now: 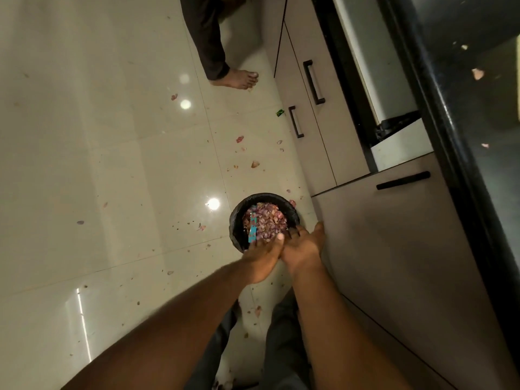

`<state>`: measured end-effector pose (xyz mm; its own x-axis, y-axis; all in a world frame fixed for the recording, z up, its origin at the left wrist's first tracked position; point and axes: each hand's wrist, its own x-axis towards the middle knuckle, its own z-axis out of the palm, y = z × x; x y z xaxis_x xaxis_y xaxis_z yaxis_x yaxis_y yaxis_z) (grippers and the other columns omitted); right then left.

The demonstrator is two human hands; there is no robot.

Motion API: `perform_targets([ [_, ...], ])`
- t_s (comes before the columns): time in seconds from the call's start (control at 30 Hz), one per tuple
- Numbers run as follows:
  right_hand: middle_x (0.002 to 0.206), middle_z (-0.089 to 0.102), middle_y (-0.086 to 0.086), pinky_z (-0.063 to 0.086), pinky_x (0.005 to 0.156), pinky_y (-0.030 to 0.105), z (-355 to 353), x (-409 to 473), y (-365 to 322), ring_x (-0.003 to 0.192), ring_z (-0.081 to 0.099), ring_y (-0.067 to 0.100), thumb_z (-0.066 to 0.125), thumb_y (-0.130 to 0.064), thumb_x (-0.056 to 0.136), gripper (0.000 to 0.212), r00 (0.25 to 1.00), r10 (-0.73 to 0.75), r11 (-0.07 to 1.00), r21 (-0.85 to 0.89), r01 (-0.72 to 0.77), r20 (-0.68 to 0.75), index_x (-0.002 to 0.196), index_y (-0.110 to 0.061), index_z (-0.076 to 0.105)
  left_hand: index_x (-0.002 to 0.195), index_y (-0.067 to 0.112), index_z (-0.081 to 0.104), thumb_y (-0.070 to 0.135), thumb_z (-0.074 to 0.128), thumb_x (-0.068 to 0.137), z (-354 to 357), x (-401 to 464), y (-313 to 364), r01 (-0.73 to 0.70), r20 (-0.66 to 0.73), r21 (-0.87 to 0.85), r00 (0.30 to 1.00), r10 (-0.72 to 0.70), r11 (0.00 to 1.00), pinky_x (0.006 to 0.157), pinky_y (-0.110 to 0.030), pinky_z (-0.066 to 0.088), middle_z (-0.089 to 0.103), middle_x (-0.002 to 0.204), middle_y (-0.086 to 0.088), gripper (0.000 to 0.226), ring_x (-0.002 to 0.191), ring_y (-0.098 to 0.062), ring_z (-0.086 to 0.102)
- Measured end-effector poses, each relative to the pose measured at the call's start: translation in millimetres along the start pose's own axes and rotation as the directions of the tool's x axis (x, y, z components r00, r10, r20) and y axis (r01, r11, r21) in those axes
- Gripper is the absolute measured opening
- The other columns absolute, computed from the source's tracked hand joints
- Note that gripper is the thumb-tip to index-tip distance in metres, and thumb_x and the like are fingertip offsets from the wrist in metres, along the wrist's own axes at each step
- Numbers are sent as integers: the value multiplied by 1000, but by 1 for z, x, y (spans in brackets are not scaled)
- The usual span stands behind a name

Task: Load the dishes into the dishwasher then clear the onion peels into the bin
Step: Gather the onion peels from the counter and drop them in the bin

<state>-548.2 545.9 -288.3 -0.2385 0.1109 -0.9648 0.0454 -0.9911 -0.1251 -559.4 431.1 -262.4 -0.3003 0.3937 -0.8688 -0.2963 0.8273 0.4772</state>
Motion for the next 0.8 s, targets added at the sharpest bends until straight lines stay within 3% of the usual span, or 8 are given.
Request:
perform_targets([
  [0.1,164,37,15,26,123,59,2,-18,-4,150,35,38,36,-69,102,78,997,-54,998,19,53,58,162,-18,34,164,30,25,85,8,92,-1,9,-5,-27,-78,-63,997,22,998,129,-51,18,24,171,-10,92,158,-29,17],
  [0.17,163,39,15,27,124,59,1,-26,-2,149,37,38,36,-70,102,78,996,-55,998,7,55,69,161,-19,36,155,27,45,70,24,104,-2,1,3,-97,-68,-168,994,86,981,124,-44,32,49,156,-5,71,145,-23,42],
  [0.23,163,37,16,26,124,58,-1,-34,0,150,36,37,38,-71,101,80,996,-42,999,7,42,75,161,-18,35,146,25,57,59,35,107,-5,-1,5,-79,-99,2,992,79,997,116,-43,43,60,145,-7,56,134,-25,54],
  [0.3,163,38,16,25,125,58,-3,-49,3,150,35,35,39,-70,100,80,996,-46,998,42,43,76,160,-17,38,143,21,58,51,47,106,-11,-3,6,55,-268,375,962,52,925,110,-47,47,58,143,-11,49,132,-30,54],
  [0.33,161,40,16,26,124,58,-4,-55,3,149,37,36,39,-70,100,79,995,-55,996,72,49,79,158,-17,40,144,19,56,48,51,104,-13,-4,6,107,-344,415,938,47,904,109,-48,47,56,145,-12,50,133,-33,52],
  [0.5,158,43,16,28,124,57,-10,-106,-4,148,39,38,36,-61,105,69,988,-151,976,163,146,17,156,-14,41,118,15,70,70,52,96,-21,-49,33,-118,-198,-193,977,79,974,82,-42,64,77,109,-12,61,93,-29,77],
  [0.63,149,49,12,36,116,54,-11,-136,-14,139,46,37,35,-63,104,70,982,-190,960,214,180,24,156,-16,42,105,11,73,40,79,91,-17,-88,48,-157,20,-191,986,163,969,71,-38,65,78,85,-10,33,78,-25,77],
  [0.8,161,40,15,25,124,46,-15,-164,-19,149,37,31,33,-62,105,70,960,-281,921,284,266,14,157,-15,43,110,2,69,7,71,97,-15,-110,56,-117,69,-368,986,152,923,70,-29,65,72,84,-11,14,72,-15,72],
])
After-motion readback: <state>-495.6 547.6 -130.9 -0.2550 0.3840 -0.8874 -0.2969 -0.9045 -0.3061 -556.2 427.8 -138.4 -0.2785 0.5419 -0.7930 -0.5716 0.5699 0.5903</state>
